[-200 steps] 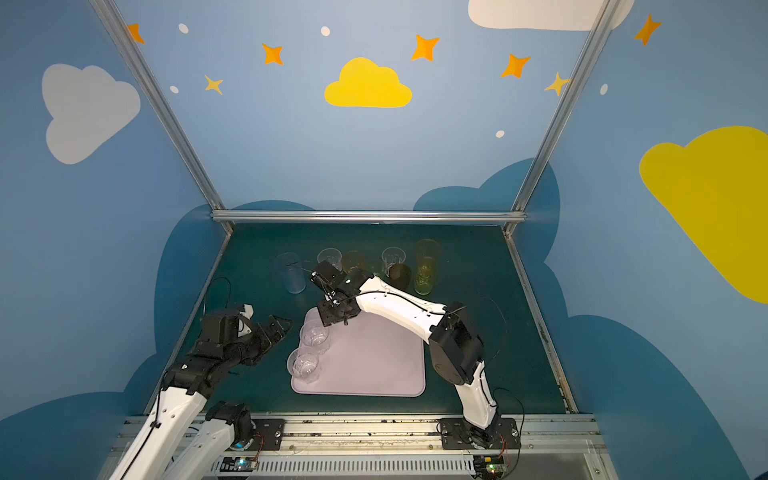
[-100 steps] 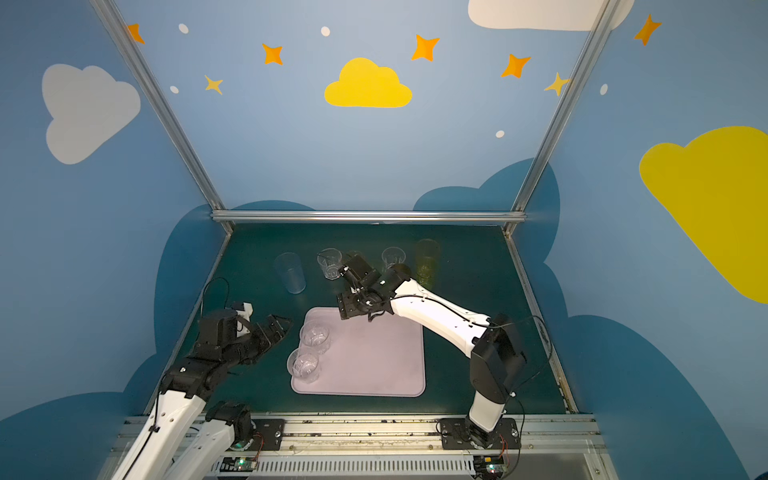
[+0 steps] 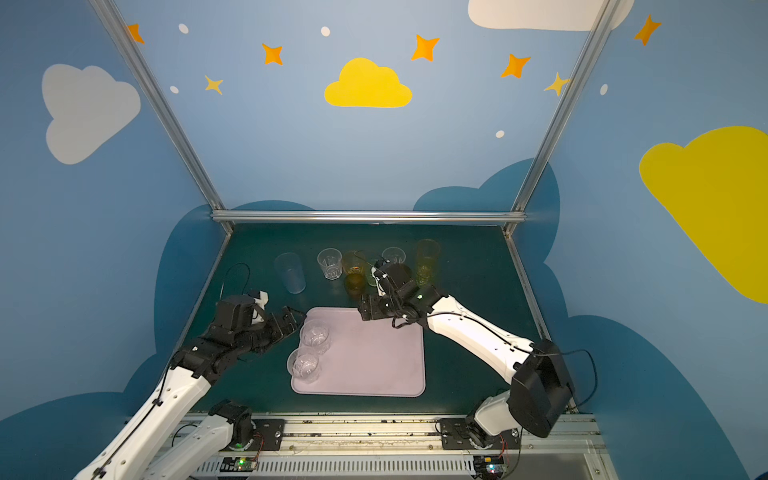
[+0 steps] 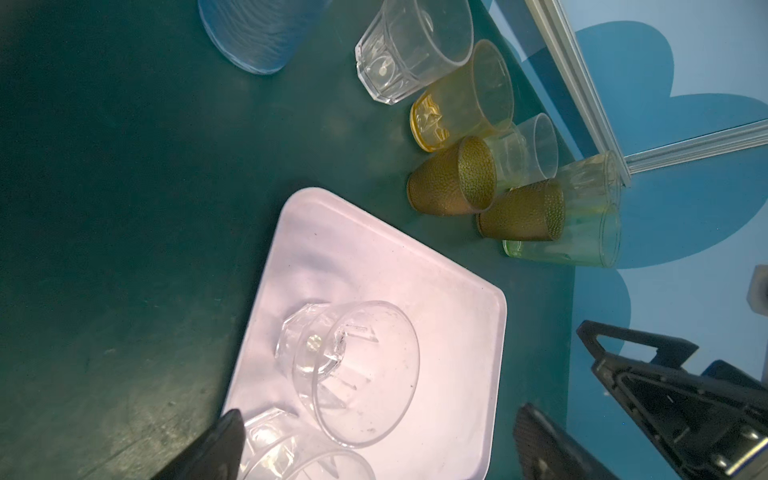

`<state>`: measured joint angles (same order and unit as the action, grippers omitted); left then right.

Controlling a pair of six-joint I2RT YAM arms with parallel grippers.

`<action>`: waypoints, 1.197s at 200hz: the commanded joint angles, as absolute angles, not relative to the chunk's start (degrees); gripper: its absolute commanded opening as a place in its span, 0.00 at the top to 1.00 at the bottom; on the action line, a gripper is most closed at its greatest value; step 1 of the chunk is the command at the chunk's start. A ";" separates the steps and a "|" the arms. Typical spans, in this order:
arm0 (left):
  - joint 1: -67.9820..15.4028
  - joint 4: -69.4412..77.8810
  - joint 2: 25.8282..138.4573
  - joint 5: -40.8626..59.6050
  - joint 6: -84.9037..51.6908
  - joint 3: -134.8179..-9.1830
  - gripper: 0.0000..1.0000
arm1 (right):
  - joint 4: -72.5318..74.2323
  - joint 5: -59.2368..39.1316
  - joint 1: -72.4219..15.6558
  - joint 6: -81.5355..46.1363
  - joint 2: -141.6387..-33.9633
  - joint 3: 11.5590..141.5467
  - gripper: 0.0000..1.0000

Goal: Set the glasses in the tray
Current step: 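Withdraw right gripper from the glasses while left gripper reaches toward the dimpled gold glass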

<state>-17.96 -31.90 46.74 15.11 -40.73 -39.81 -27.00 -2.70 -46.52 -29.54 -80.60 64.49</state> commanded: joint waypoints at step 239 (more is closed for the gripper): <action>-31.36 -37.20 94.09 4.97 -29.83 -78.80 0.00 | -17.49 -9.88 -32.28 -35.07 -51.51 39.04 0.13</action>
<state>-31.09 -34.81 91.31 5.50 -31.42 -75.42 -18.61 -7.77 -33.39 -35.57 -53.39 40.23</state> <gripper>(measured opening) 0.996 0.872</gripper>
